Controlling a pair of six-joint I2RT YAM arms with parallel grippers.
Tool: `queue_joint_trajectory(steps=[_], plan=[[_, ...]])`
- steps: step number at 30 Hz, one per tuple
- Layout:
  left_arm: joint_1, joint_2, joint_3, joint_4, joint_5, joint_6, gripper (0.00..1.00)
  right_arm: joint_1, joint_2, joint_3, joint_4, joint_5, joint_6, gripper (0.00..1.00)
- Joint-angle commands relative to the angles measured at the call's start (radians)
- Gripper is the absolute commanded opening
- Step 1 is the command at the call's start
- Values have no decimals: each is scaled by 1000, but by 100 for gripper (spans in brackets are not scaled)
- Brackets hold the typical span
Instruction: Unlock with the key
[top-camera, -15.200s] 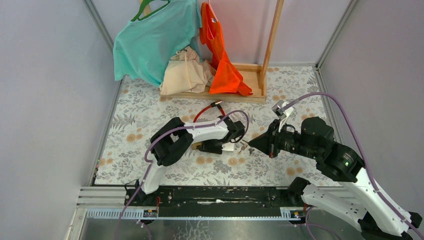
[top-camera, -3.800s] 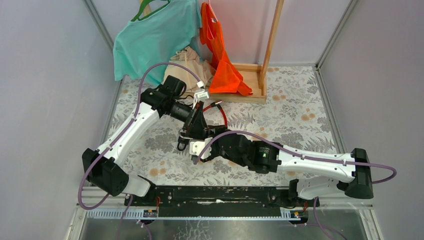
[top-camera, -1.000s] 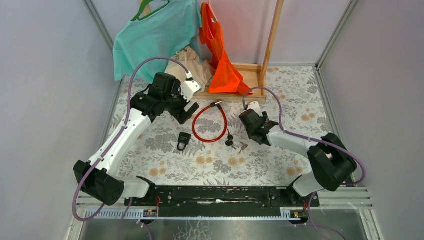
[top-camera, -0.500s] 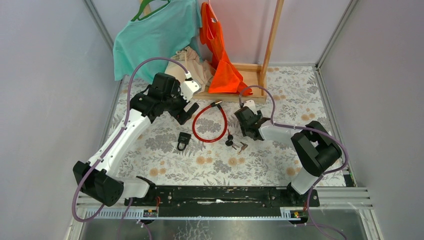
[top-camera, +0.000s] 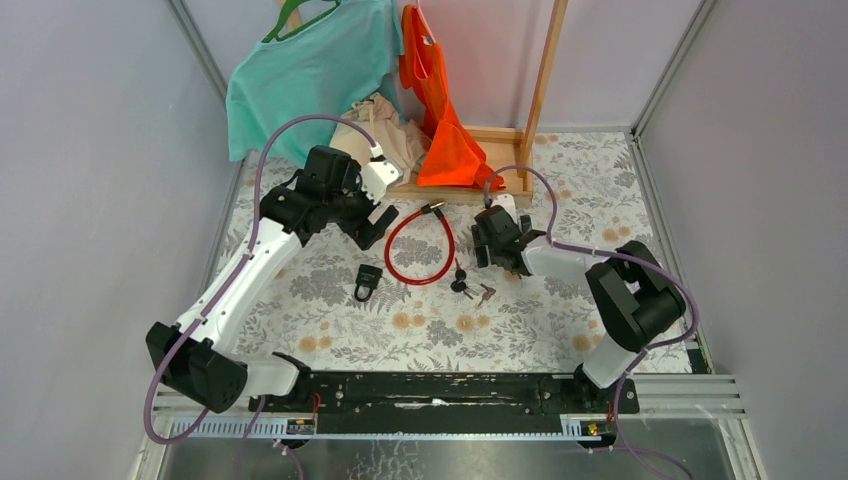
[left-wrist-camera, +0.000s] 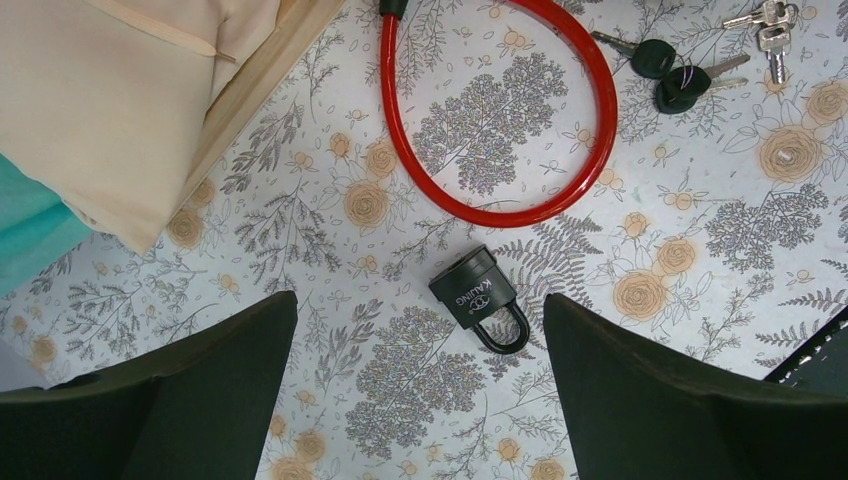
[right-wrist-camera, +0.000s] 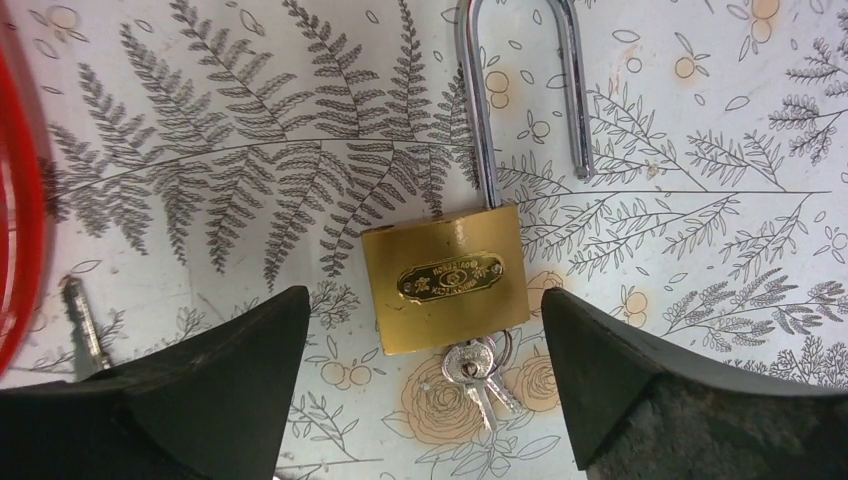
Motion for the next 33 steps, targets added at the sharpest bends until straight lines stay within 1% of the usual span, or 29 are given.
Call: queue_joint_trajectory(steps=[1,6,11,15,21,27,33], plan=[[11,-28,15,21,25,-11,100,-3,-109,47,-24,-36,5,92],[44,-48,-7,49,28,-18,100,11,-200,42,-94,-126,74,89],[76,-33,-23,36,33,-28,100,91,-257,-6,-148,-174,157,86],[95,9,-10,-9,36,-45,100,132,-271,-65,-161,-202,232,81],[104,28,-28,-49,86,-40,100,142,-262,-139,-137,-227,304,69],[104,12,-63,-50,121,-24,100,147,-236,-163,-130,-222,332,66],[104,3,-76,-66,143,3,100,146,-197,-159,-101,-205,340,56]])
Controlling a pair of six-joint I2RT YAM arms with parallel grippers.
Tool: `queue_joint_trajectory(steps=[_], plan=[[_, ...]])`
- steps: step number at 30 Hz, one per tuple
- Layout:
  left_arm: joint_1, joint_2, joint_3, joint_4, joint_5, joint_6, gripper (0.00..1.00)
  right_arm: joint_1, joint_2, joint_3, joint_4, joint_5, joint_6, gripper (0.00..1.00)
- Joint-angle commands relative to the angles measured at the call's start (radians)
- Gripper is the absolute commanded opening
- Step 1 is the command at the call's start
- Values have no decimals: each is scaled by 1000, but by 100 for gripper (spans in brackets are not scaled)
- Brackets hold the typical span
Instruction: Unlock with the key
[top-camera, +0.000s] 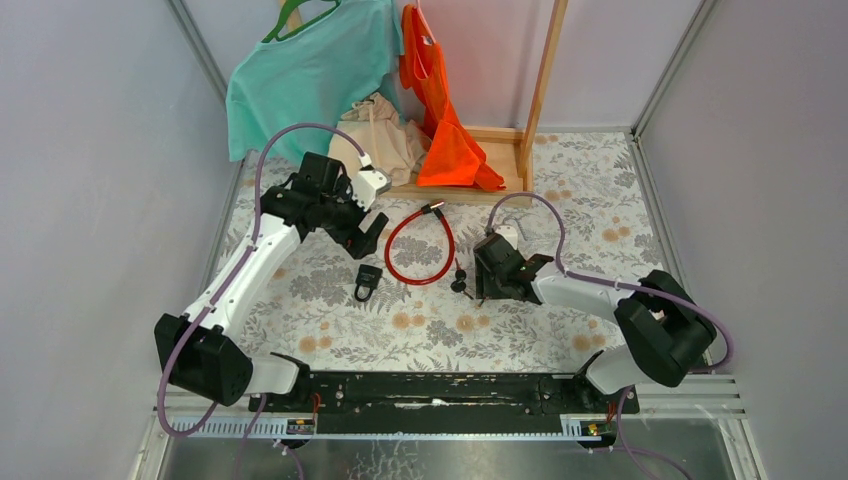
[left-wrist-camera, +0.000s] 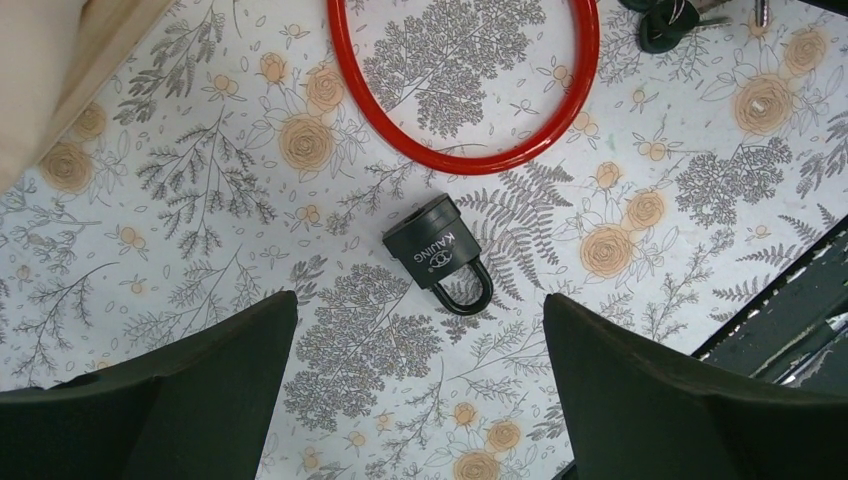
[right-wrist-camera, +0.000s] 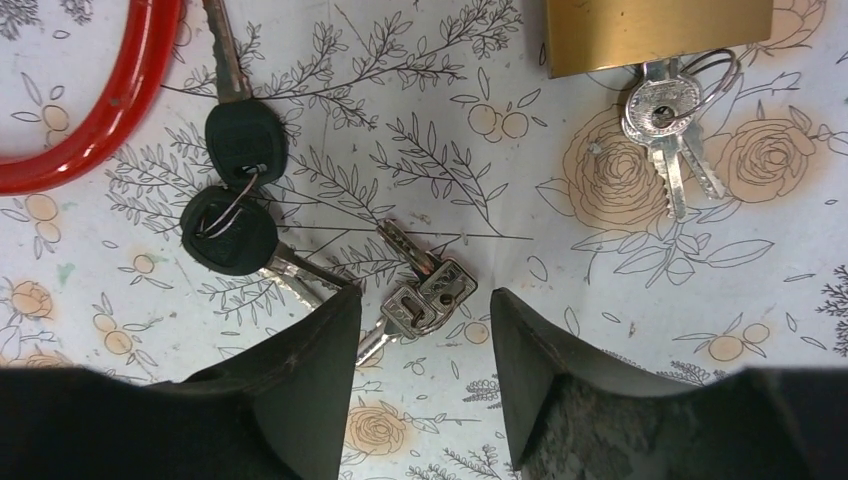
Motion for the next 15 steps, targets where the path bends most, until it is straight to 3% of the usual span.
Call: queue_joint_trajectory(steps=[1,9,15], plan=[[6,-28,-8,-14,30,20,100,9,34,5,40,14,28,55],[6,-28,-8,-14,10,26,100,9,78,28,41,11,32,43],[6,-25,-6,-14,2,30,100,8,73,29,31,14,30,24]])
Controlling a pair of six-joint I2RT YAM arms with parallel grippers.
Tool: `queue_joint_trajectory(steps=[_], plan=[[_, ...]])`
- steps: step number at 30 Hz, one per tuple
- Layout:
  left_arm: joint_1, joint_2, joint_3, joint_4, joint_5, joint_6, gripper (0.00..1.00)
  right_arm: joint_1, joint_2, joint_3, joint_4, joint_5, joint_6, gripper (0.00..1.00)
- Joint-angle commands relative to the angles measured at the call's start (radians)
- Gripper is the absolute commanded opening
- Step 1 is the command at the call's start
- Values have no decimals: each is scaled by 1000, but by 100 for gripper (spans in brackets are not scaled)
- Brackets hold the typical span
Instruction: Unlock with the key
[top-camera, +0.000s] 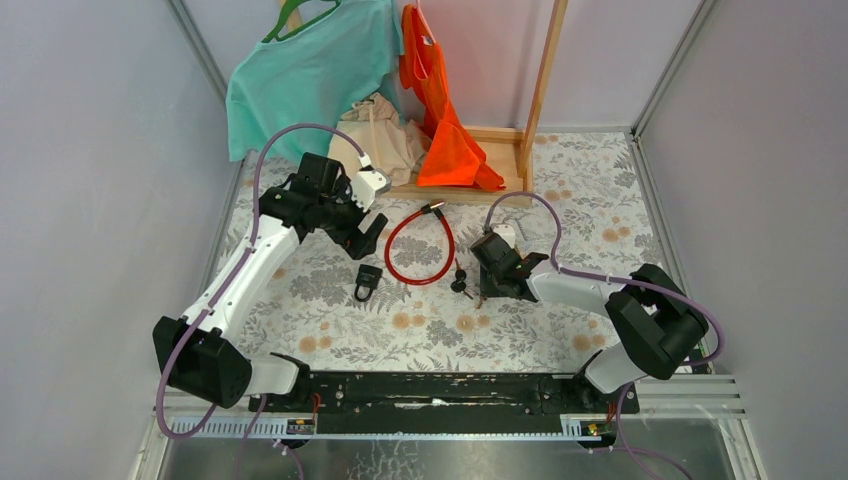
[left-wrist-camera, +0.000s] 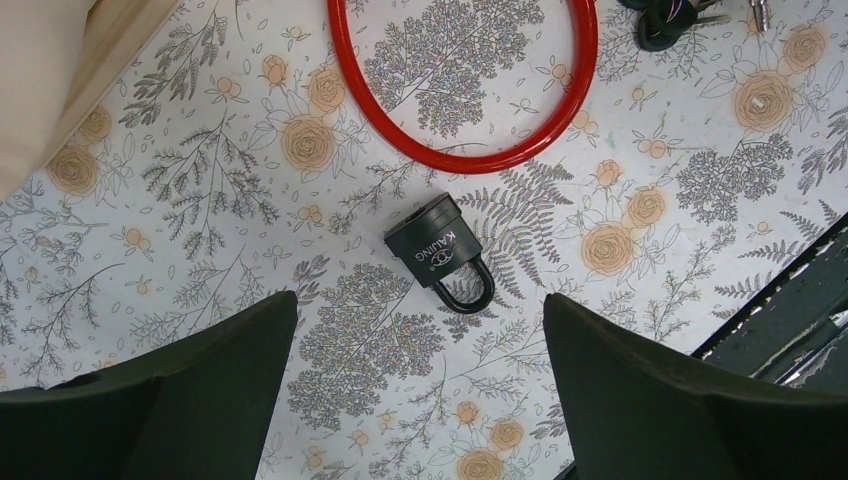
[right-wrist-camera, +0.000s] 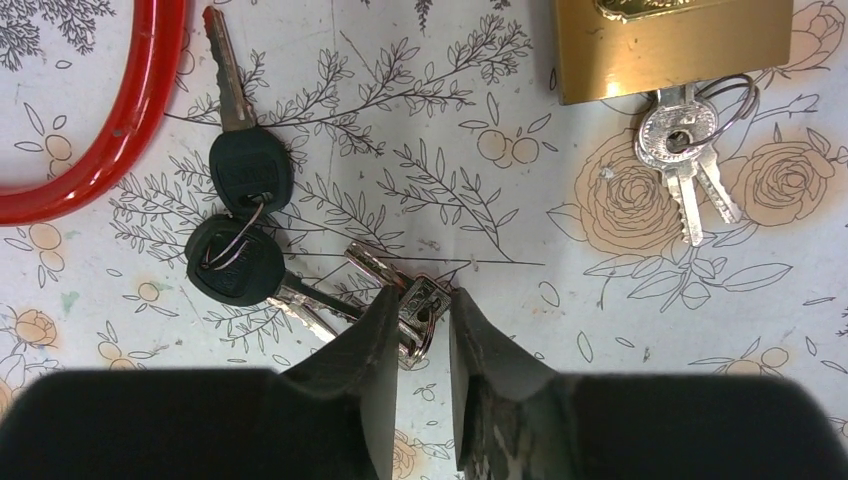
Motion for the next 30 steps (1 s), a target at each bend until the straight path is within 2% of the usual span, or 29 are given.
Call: queue_joint_trajectory(steps=[1,8,23,28,30], plan=[[6,-14,-2,-5,-5,18,100,8,12,13,-8,5,17,21],[5,-12,0,-13,-4,25,100,9,-9,8,-10,0,-8,0],[6,25,18,-76,69,53,100,9,-126,-11,-33,-25,-59,0],[6,31,28,-92,87,60,100,9,-111,-12,-35,-50,-55,7],[6,30,31,-97,92,65,100,8,-91,-8,-38,-53,-48,27]])
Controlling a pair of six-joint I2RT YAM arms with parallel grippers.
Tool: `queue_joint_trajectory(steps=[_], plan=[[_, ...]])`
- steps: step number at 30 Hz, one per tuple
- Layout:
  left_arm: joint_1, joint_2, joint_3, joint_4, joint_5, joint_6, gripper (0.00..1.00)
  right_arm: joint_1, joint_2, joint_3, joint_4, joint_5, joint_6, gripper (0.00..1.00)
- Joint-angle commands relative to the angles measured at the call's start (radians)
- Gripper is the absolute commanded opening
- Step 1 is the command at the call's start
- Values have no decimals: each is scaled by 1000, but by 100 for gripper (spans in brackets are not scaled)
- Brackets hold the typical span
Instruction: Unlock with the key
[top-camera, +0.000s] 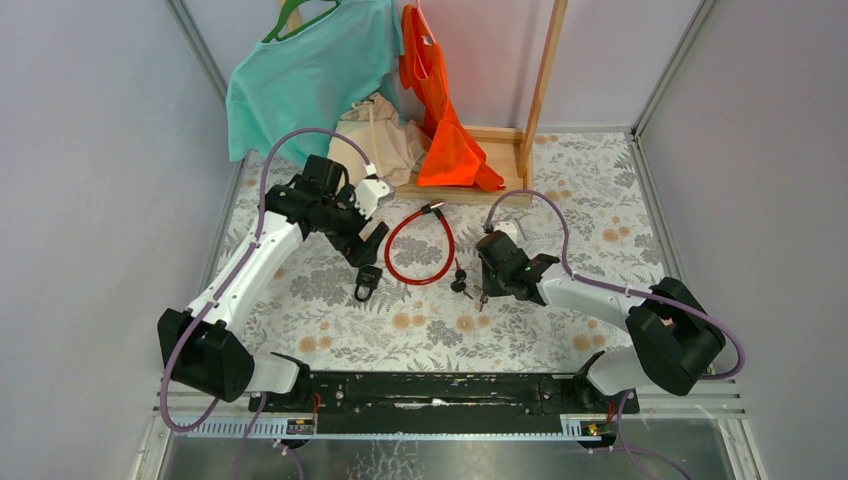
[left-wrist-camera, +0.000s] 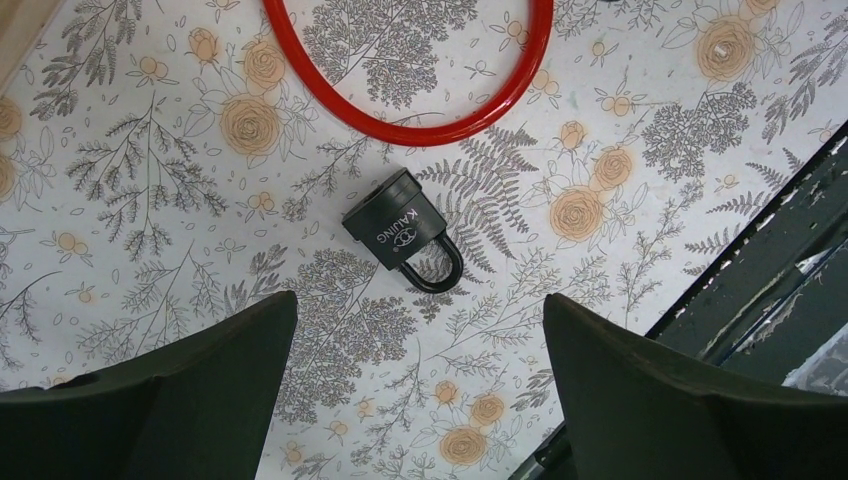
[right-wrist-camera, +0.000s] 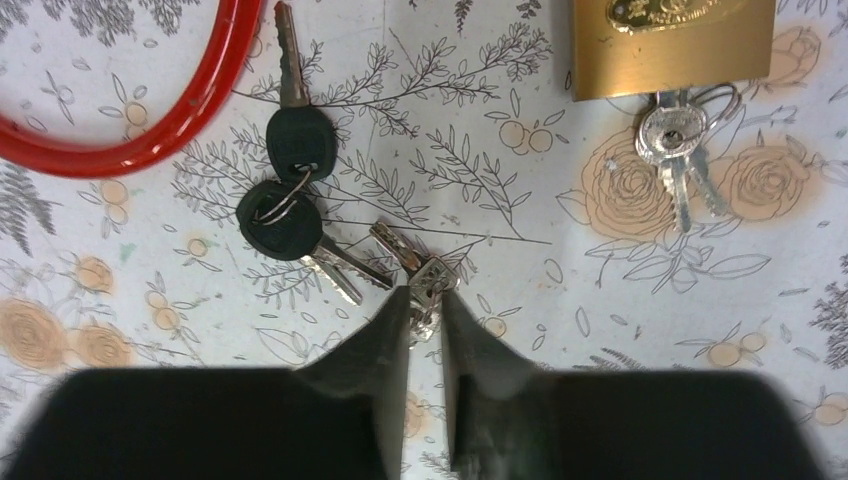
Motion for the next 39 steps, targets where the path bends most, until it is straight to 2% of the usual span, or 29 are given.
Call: queue_joint_trajectory(steps=[1,7,13,15,20,21,32,39], plan=[[6,-2,31,-28,37,23,100,7,19,6,-12,-21,0,32],[6,-5,35,-36,24,32,100,8,60,8,1,-28,16,34],[6,-6,40,-36,19,37,100,8,88,2,6,-30,17,28],[6,-5,42,-37,16,39,100,8,88,0,8,-29,17,23],[6,0,42,-38,17,38,100,8,73,0,8,-21,4,1],[5,2,42,-39,20,37,100,8,67,0,10,-24,-3,0],[4,43,29,-53,180,32,100,8,-130,-17,63,-91,-150,0],[-6,99,21,-59,392,34,100,8,-262,-5,95,-275,-224,0]])
